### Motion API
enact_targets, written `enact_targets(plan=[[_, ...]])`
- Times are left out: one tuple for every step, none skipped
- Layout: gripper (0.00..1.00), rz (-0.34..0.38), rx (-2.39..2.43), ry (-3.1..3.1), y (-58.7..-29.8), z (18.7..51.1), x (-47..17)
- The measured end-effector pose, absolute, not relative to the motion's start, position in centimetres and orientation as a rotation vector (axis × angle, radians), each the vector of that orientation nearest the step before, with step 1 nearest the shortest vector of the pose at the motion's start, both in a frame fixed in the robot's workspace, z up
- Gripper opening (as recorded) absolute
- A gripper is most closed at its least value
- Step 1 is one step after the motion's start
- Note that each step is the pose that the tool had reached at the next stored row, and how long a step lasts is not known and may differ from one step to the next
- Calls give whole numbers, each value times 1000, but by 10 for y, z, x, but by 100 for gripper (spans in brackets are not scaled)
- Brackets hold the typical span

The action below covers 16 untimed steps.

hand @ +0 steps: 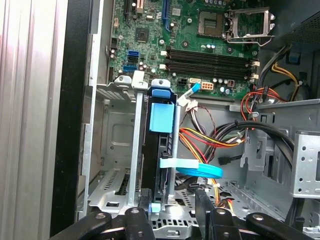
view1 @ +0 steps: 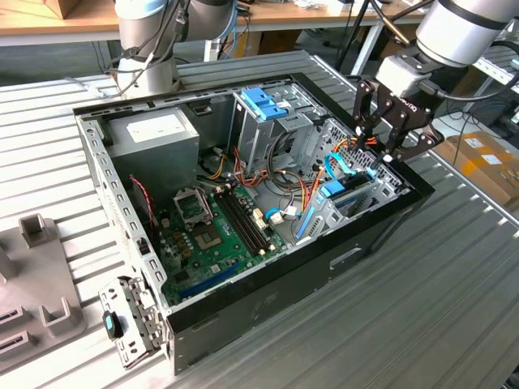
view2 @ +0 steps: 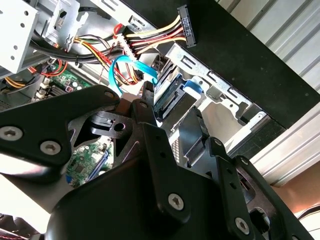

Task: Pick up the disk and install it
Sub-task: 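Insert the second disk wire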

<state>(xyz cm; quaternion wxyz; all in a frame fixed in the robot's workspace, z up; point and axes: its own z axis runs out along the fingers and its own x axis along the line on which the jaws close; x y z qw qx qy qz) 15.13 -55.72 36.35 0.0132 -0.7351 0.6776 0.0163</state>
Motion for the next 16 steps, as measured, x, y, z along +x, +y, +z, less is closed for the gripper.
enact_targets(plan=[[48,51,-2290,2111,-557,363,151],[48,51,-2290,2111,-557,364,151],[48,51,-2290,2111,-557,363,152],[48,51,-2290,2111,-556,364,152],[48,51,-2290,2111,-556,364,152],[48,51,-2290,2111,-556,363,152],[48,51,-2290,2111,-555,363,152],[48,51,-2290,2111,-554,363,153],[48,51,-2290,2111,-554,363,153],[48,51,-2290,2111,-553,363,154],[48,51,-2290,2111,-553,364,154],[48,51,-2290,2111,-552,363,155],[48,51,-2290,2111,-552,363,155],[48,51,-2290,2111,-552,364,155],[48,51,-2290,2111,-551,363,156],[48,51,-2290,2111,-551,364,157]])
